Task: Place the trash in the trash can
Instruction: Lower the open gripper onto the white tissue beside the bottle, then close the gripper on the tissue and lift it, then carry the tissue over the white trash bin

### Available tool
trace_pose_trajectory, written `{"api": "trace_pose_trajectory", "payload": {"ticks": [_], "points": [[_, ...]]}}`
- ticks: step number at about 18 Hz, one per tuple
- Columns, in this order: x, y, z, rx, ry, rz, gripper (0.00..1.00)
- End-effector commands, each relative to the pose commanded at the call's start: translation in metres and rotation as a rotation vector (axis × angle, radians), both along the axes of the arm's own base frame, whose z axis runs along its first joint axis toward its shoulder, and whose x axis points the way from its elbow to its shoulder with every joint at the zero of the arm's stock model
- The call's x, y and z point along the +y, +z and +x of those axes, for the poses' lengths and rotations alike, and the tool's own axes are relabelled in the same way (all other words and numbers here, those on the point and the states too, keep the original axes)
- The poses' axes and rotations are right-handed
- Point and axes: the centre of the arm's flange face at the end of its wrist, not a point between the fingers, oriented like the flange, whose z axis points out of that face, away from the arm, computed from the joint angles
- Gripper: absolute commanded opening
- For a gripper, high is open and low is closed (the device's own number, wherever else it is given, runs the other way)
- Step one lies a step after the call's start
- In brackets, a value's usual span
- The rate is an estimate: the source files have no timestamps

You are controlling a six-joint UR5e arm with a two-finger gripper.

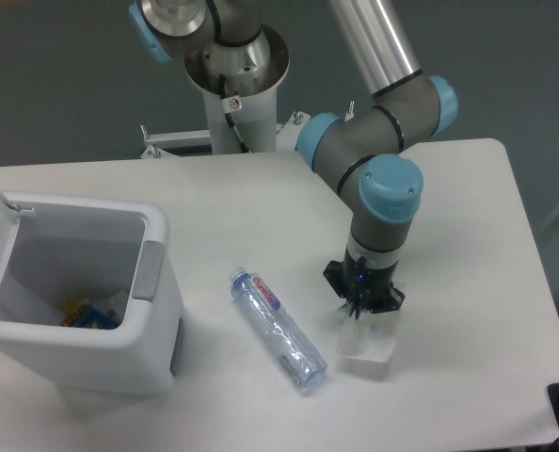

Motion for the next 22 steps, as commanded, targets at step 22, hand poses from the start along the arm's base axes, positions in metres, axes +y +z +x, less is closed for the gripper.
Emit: {"api": "trace_pose_trajectory", "payload": {"ticks": [22], "points": [[0.035,0.184,0.070,-0.223,0.144,0.516,0.00]]}}
